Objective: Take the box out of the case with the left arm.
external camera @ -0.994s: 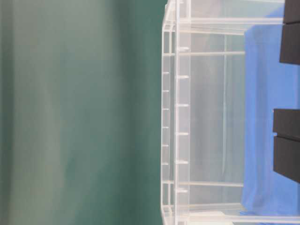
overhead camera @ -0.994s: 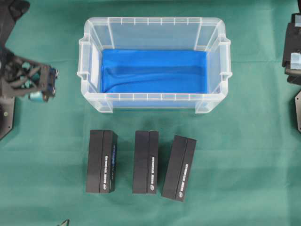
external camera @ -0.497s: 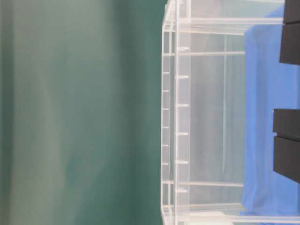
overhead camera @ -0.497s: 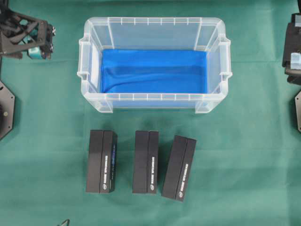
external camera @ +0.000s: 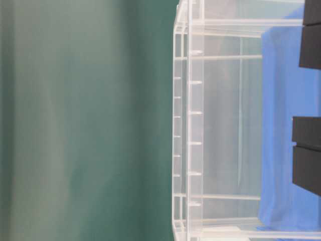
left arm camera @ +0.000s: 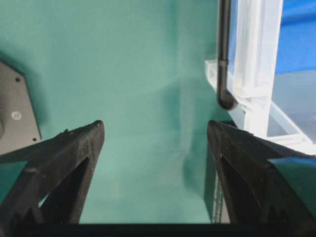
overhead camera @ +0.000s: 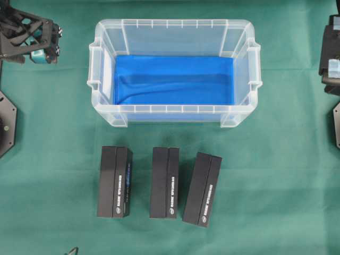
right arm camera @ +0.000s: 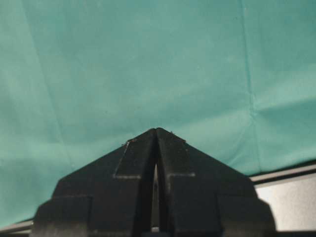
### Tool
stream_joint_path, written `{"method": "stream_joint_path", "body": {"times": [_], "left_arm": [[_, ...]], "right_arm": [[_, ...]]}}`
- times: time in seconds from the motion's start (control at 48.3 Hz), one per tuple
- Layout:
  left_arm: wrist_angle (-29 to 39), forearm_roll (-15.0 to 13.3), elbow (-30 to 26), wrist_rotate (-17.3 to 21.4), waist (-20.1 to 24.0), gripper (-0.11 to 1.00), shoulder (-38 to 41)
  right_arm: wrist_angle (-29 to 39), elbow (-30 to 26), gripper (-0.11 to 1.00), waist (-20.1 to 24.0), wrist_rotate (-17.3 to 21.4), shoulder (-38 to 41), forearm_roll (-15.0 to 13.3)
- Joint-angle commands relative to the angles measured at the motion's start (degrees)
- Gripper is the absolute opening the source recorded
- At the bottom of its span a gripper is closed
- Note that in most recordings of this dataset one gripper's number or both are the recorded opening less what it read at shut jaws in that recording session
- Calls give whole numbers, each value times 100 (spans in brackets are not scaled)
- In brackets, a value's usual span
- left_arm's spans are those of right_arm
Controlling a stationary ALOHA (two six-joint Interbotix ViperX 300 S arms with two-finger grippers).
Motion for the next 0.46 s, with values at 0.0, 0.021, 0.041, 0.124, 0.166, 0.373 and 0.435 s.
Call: {"method": "stream_joint_path", "body": {"times": [0.0, 0.021, 0.041, 0.124, 0.166, 0.373, 0.435], "left_arm": [[-9, -9, -114, 0, 18, 81, -35], [-9, 0, -114, 0, 18, 81, -44], [-18, -9, -114, -9, 18, 81, -53], [-9, -9, -97, -9, 18, 81, -70], [-9, 0, -97, -9, 26, 81, -70], [-9, 0, -105, -9, 18, 81, -70], [-9, -9, -105, -18, 18, 81, -62]], "right_arm": [[9, -62, 0, 0, 9, -9, -9], [18, -70, 0, 0, 0, -9, -9], [26, -70, 0, 0, 0, -9, -9], [114, -70, 0, 0, 0, -9, -9], [167, -70, 0, 0, 9, -9, -9], [510, -62, 0, 0, 9, -9, -18], [563, -70, 0, 0, 9, -9, -9]]}}
